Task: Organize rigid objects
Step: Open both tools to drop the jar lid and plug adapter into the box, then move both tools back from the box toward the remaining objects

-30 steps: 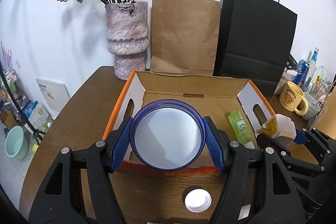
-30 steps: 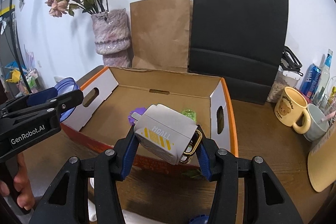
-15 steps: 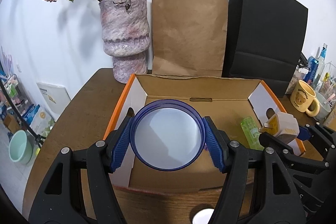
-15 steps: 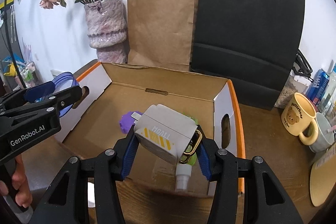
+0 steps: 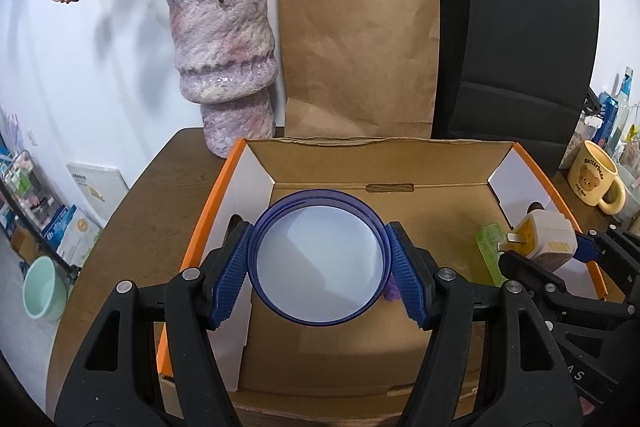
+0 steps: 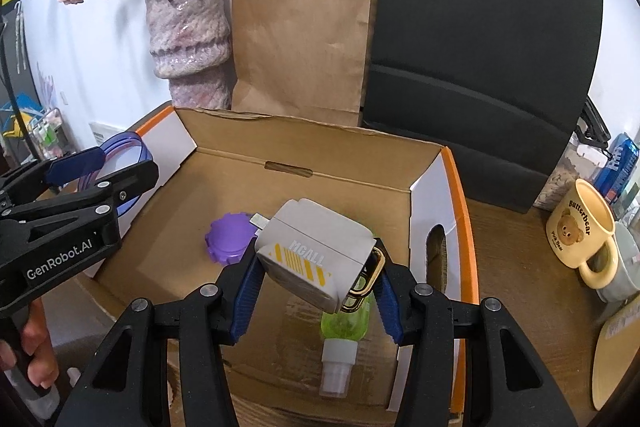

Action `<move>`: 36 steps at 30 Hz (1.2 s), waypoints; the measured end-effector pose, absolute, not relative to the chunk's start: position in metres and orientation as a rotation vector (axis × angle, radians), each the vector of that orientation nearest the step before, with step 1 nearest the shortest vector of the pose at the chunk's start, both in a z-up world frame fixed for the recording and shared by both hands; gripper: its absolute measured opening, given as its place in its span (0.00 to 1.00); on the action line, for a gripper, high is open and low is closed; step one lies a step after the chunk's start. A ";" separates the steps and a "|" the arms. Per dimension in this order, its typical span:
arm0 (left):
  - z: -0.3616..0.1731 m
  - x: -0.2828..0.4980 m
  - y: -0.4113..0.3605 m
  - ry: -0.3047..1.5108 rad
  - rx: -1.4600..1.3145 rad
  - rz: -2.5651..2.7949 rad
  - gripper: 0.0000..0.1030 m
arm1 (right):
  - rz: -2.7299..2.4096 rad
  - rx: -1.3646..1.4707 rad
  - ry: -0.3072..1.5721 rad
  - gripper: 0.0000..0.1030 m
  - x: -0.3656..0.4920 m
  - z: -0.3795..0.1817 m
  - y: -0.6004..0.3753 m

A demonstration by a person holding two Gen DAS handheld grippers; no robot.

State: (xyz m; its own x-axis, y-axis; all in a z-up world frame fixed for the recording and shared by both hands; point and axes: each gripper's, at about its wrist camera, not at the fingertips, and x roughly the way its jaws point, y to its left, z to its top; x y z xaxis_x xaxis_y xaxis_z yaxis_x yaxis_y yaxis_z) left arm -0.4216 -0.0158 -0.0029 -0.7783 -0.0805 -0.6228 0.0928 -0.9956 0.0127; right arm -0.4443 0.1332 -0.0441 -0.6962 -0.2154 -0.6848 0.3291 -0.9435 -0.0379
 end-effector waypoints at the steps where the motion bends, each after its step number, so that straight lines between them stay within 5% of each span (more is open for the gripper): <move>1: -0.003 -0.423 -0.015 0.026 1.008 -2.878 0.61 | -2.636 1.041 0.223 0.54 -0.445 -0.045 0.134; 7: -0.008 -0.425 -0.014 0.018 1.038 -2.884 0.64 | -2.625 1.055 0.223 0.54 -0.447 -0.049 0.134; 8: -0.008 -0.425 -0.014 0.019 1.044 -2.881 0.71 | -2.622 1.062 0.221 0.55 -0.448 -0.050 0.134; 10: -0.008 -0.424 -0.015 0.013 1.018 -2.865 1.00 | -2.636 1.063 0.214 0.68 -0.447 -0.050 0.137; 11: -0.007 -0.422 -0.016 0.018 0.997 -2.872 1.00 | -2.643 1.062 0.215 0.83 -0.446 -0.049 0.138; 12: -0.006 -0.421 -0.017 0.025 0.997 -2.877 1.00 | -2.656 1.058 0.215 0.87 -0.446 -0.048 0.139; 36: 0.009 -0.403 -0.028 0.118 0.925 -2.899 1.00 | -2.686 0.992 0.214 0.88 -0.428 -0.036 0.145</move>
